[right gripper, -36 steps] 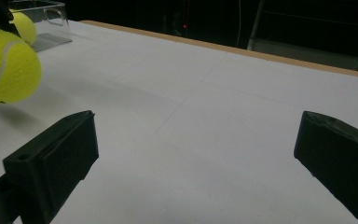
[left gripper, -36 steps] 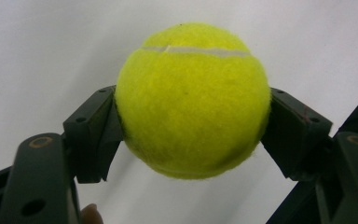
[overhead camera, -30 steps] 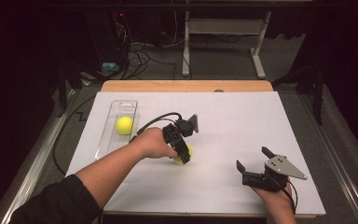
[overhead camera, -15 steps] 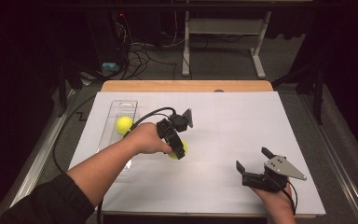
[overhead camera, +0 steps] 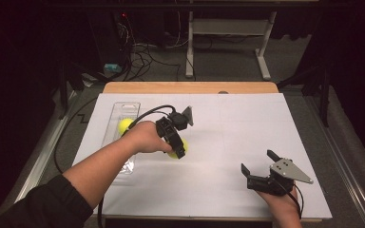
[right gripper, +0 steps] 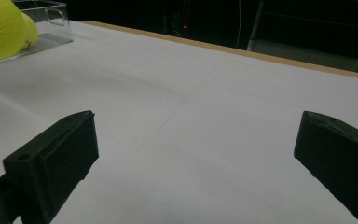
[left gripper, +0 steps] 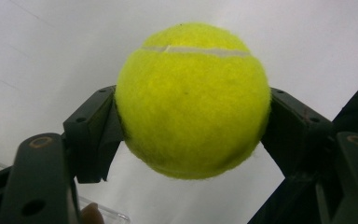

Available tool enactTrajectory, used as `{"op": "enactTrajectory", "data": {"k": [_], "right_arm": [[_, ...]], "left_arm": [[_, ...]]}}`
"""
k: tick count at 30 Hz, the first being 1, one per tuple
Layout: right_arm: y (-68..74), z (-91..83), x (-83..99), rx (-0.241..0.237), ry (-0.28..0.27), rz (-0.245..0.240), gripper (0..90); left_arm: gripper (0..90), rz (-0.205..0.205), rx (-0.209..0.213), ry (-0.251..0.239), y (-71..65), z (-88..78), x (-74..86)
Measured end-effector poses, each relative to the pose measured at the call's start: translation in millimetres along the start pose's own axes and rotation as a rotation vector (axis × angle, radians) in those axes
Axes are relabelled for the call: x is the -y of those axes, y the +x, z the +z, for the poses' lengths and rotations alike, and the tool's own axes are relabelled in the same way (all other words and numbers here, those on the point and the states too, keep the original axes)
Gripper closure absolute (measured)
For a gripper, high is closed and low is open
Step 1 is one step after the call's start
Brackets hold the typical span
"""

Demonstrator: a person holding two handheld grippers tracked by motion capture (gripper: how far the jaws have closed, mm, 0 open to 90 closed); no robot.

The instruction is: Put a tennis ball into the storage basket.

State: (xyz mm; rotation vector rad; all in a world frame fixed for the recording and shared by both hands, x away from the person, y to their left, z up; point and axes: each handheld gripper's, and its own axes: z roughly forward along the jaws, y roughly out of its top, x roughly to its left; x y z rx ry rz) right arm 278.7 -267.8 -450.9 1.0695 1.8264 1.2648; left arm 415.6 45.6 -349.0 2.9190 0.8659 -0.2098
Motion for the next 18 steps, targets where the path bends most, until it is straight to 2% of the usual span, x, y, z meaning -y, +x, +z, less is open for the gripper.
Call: {"op": "enactTrajectory", "data": {"k": [2, 9, 12, 13, 18], "right_arm": [[0.2, -0.2, -0.1, 0.001, 0.001, 0.0, 0.0], [0.3, -0.6, -0.4, 0.002, 0.0, 0.0, 0.0], [0.3, -0.7, -0.5, 0.001, 0.0, 0.0, 0.0], [0.3, -0.7, -0.5, 0.001, -0.001, 0.001, 0.0], [0.2, -0.8, -0.5, 0.002, -0.001, 0.001, 0.0]], "left_arm": [[27.1, -0.006, 0.0, -0.008, 0.3, -0.6, 0.4], [27.2, 0.0, -0.004, 0.011, 1.8, -1.5, 0.9], [27.2, -0.013, -0.001, 0.003, 2.6, -1.5, 2.0], [27.3, -0.005, -0.006, 0.011, 3.9, -2.3, 2.1], [27.3, -0.031, -0.007, -0.003, 7.1, -6.0, 4.7]]}}
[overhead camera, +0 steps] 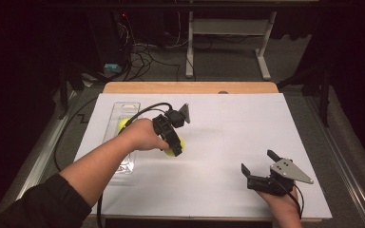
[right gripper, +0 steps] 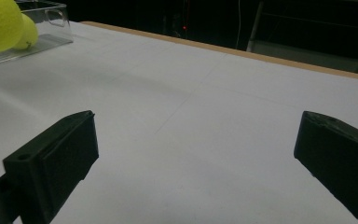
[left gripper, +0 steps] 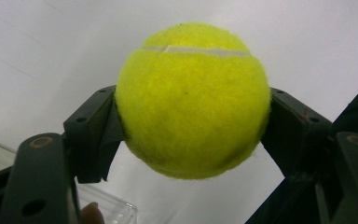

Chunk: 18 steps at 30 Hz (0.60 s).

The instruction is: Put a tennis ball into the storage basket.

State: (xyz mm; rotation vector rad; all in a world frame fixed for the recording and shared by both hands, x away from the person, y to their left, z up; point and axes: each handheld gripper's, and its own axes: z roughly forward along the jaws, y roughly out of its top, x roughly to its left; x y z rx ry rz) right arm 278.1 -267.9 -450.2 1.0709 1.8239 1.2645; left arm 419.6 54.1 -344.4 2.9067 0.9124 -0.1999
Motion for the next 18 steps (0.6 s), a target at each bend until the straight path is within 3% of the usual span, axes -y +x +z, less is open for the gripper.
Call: {"op": "enactTrajectory", "data": {"k": [18], "right_arm": [[0.4, 0.4, 0.1, -0.001, 0.001, -0.002, 0.0]], "left_arm": [[27.3, -0.054, -0.015, -0.012, 18.0, -13.1, 13.6]]}}
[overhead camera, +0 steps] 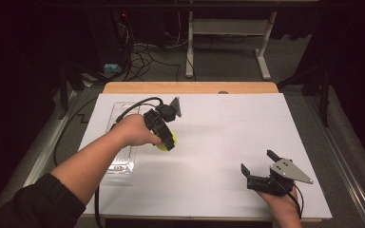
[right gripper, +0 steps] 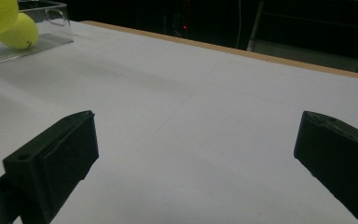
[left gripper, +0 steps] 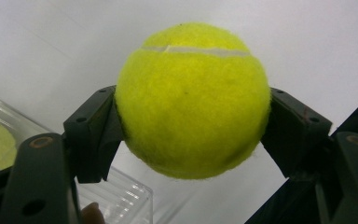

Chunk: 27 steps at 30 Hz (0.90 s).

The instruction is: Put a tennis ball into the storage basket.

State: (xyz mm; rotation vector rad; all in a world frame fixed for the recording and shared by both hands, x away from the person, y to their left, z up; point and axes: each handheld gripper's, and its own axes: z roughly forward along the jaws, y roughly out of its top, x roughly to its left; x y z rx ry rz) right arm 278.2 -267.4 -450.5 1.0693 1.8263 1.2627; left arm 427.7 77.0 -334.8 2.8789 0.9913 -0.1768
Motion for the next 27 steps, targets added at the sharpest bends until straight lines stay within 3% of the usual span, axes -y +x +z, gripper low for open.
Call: {"op": "enactTrajectory", "data": {"k": [27], "right_arm": [[0.4, 0.2, 0.2, 0.002, 0.003, -0.003, 0.0]], "left_arm": [[27.3, -0.12, -0.023, -0.01, 40.8, -15.3, 35.3]]}}
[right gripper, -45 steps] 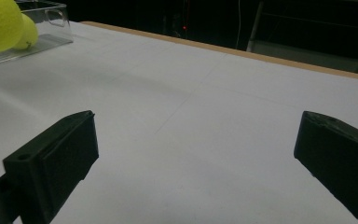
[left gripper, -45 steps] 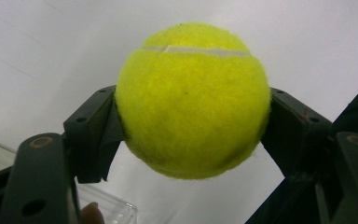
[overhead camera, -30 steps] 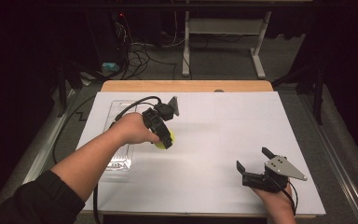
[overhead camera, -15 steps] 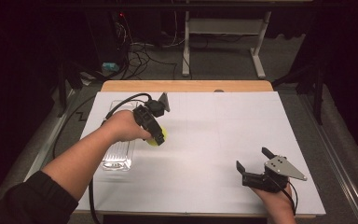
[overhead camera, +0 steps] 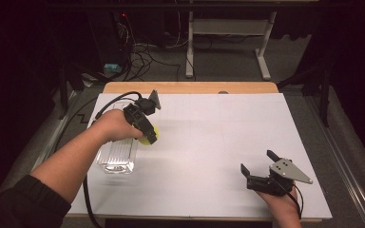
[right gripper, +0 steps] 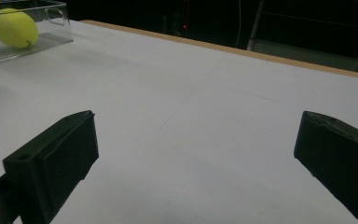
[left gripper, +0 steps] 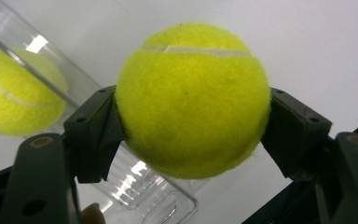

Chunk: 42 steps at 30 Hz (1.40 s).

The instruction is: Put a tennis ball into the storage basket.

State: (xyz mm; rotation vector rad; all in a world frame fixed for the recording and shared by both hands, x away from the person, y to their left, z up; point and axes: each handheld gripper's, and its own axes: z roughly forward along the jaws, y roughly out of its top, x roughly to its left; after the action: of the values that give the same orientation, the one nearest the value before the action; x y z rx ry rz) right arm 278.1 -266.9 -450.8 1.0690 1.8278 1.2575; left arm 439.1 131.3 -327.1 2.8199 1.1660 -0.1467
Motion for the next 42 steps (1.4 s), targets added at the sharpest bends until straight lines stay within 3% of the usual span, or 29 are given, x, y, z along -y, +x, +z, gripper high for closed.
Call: {"op": "enactTrajectory", "data": {"k": [27, 42], "right_arm": [[0.9, 0.3, 0.2, -0.002, 0.002, 0.002, 0.0], [0.8, 0.1, 0.2, -0.001, 0.002, 0.001, 0.0]], "left_arm": [[27.3, -0.107, -0.03, 0.008, 43.6, -6.0, 37.2], [27.3, -0.147, -0.045, 0.015, 57.5, -7.2, 51.9]]}}
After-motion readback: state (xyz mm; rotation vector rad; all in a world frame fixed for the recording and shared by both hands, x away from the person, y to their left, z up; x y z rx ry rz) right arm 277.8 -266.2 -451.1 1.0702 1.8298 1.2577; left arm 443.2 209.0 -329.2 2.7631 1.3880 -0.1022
